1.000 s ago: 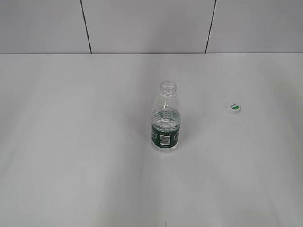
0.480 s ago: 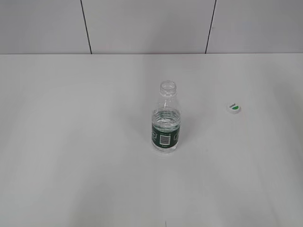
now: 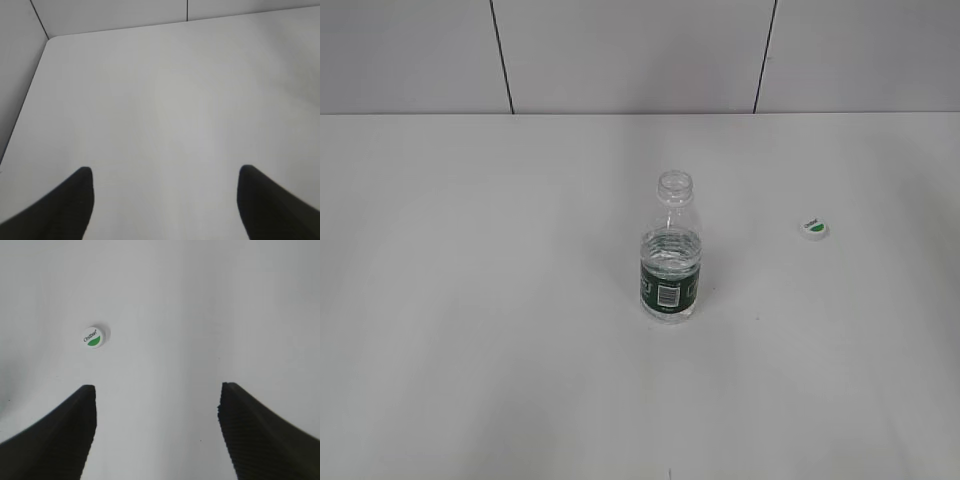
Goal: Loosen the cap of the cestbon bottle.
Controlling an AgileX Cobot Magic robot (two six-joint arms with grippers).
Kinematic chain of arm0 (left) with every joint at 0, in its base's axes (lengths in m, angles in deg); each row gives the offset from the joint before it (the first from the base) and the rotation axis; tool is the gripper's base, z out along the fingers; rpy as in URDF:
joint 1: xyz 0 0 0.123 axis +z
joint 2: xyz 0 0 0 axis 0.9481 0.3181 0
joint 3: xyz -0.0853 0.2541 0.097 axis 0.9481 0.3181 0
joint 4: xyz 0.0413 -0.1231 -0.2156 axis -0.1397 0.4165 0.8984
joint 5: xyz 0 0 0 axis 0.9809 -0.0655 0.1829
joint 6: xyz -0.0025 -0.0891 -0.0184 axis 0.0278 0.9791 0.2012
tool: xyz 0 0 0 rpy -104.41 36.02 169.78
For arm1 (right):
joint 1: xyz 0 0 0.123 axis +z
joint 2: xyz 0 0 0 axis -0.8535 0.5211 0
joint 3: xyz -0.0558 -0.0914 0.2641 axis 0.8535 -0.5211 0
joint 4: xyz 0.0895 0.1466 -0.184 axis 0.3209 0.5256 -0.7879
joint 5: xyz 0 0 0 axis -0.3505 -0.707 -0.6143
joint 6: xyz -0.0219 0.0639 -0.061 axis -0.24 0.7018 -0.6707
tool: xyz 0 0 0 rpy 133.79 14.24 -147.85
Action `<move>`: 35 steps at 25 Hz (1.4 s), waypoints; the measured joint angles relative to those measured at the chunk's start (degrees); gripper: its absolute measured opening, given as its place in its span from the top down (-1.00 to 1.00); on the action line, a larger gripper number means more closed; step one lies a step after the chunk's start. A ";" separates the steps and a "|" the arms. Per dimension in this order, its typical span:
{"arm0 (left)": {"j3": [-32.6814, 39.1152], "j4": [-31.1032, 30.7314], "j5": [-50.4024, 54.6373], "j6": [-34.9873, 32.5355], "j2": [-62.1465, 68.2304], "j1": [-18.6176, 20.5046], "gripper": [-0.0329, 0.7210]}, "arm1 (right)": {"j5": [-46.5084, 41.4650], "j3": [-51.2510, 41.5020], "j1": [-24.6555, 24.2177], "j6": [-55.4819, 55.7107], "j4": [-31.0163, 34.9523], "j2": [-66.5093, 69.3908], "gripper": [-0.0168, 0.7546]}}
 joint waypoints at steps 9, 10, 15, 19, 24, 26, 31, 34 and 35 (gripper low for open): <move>0.00 0.00 0.05 0.00 0.00 0.00 -0.49 | -0.04 0.00 0.00 -1.12 0.17 -3.00 -0.55; 0.00 0.00 0.05 0.00 0.00 0.00 -0.48 | -0.04 0.00 0.00 -1.16 0.17 -3.92 -0.55; 0.00 0.00 0.11 0.00 0.00 0.00 -0.41 | -0.04 -0.26 0.00 -1.40 0.17 -9.38 -0.55; 0.00 0.00 0.11 0.00 0.00 0.00 -0.38 | -0.04 -3.62 0.78 -2.05 0.17 -15.86 -0.55; 0.00 0.00 0.11 0.00 0.00 0.00 -0.32 | 0.41 -13.64 2.12 -2.63 0.28 -27.46 -0.55; 0.00 0.00 0.11 0.00 0.00 0.00 -0.32 | 1.97 -17.99 2.26 -2.87 0.28 -32.53 -0.55; 0.00 0.00 0.11 0.00 0.00 0.00 -0.28 | 4.64 -29.03 2.26 -4.03 -0.16 -46.62 -0.55; 0.00 0.00 0.16 0.00 0.00 0.00 -0.26 | 5.69 -34.90 2.26 -4.69 -0.22 -56.00 -0.55; 0.00 0.00 0.16 0.00 0.00 0.00 -0.26 | 6.04 -37.03 2.26 -4.83 -0.27 -58.86 -0.55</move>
